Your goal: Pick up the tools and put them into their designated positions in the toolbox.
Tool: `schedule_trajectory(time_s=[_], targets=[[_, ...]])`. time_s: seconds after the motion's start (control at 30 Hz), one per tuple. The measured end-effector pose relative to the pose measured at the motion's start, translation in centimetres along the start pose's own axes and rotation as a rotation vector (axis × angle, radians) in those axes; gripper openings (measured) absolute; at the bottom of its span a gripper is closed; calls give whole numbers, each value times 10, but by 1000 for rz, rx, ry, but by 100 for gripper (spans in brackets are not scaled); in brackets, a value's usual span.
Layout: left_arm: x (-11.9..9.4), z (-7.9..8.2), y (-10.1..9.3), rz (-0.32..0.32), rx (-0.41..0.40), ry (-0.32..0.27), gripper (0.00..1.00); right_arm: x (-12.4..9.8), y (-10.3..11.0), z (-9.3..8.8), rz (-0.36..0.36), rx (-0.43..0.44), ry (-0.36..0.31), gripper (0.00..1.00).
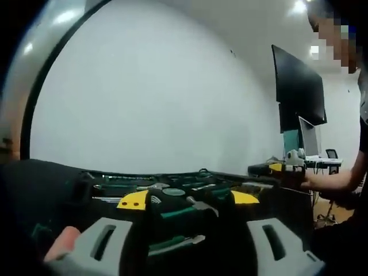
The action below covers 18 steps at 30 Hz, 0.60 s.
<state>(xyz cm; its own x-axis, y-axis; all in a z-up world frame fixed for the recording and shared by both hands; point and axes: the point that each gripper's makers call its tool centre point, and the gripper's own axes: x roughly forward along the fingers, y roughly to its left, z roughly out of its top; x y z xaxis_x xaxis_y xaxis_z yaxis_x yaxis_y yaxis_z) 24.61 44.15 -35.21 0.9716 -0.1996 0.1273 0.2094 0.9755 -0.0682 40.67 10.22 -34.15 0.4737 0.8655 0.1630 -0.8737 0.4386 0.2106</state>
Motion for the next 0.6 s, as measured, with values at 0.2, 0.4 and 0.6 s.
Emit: schedule_trajectory(time_s=[0.2, 0.4, 0.6], targets=[[0, -1, 0, 1, 0, 4, 49, 0, -3, 0, -3, 0, 2, 44], [1, -3, 0, 3, 2, 14, 49, 2, -5, -2, -1, -5, 10, 44], [1, -5, 0, 6, 5, 27, 46, 3, -9, -3, -2, -6, 16, 44]])
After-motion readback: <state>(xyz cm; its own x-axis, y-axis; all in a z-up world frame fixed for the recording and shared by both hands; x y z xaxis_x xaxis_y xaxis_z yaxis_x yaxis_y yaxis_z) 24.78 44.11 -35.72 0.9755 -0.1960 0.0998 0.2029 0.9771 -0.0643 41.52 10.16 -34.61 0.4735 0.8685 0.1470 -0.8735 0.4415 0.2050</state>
